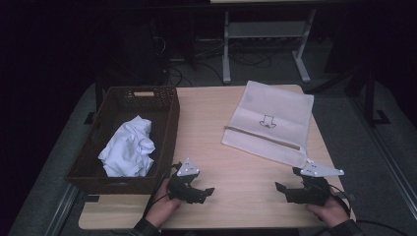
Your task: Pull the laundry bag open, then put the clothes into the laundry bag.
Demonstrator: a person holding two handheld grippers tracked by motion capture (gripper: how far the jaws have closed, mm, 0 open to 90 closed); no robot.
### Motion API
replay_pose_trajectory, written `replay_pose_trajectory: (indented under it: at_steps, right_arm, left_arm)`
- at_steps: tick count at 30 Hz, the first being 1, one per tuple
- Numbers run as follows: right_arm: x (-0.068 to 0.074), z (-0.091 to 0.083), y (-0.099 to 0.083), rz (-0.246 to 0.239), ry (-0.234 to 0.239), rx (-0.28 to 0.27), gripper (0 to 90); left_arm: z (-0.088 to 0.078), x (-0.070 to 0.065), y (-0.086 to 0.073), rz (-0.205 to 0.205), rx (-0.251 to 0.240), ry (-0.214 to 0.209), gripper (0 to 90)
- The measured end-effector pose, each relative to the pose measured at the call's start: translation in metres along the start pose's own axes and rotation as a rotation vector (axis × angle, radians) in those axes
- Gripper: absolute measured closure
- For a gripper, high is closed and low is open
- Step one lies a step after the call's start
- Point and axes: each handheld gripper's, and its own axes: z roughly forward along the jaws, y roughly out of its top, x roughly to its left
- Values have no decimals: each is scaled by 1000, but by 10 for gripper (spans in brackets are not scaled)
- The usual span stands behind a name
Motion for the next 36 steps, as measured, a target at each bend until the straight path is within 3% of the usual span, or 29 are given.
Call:
replay_pose_trajectory:
  at_steps: [3,9,12,36]
  right_arm:
    - [3,5,-1,-13,-8,6,129]
    - [6,7,-1,-22,0,3,129]
    - [7,8,-1,-25,-1,4,129]
    - [11,6,-1,-44,6,-9,128]
  left_arm:
    - [-1,1,0,1,-8,-16,175]
    - [-4,2,4,21,-12,-10,175]
    - [-6,4,6,12,-24,-30,175]
    - [-17,6,27,15,-40,-40,175]
